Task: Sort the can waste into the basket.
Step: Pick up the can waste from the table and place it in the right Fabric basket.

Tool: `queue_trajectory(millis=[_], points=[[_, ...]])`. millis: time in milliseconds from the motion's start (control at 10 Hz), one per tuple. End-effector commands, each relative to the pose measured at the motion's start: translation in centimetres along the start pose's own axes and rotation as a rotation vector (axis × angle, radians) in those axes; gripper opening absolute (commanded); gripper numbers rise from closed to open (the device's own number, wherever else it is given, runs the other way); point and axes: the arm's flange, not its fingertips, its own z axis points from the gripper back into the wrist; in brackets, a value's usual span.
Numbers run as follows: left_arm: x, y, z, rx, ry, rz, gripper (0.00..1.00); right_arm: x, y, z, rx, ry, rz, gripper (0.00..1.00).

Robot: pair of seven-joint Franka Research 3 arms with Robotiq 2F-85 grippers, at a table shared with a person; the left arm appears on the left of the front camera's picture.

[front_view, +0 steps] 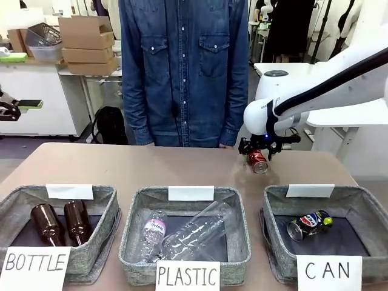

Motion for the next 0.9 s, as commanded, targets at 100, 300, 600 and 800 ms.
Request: queue_trajectory(millis=[100, 300, 600, 800], points=[[-0.3, -0.4, 0.1, 0.003, -0.004, 0.014, 0.96, 0.1, 0.3, 0.7, -0.101, -0.006, 0.005, 0.76], [-0.3, -0.4, 0.1, 0.003, -0.004, 0.014, 0.96, -0.2, 0.2, 0.6, -0.114, 0.002, 0.005, 0.17], [-0.3, -0.4, 0.1, 0.003, -0.004, 0.014, 0.96, -0.4, -0.5, 0.8, -0.128, 0.021, 0.003, 0.00], [-0.3, -0.4, 0.1, 0.003, -0.004, 0.014, 0.96, -0.3, -1.0, 0.9, -0.109, 0.040, 0.006, 0.00]])
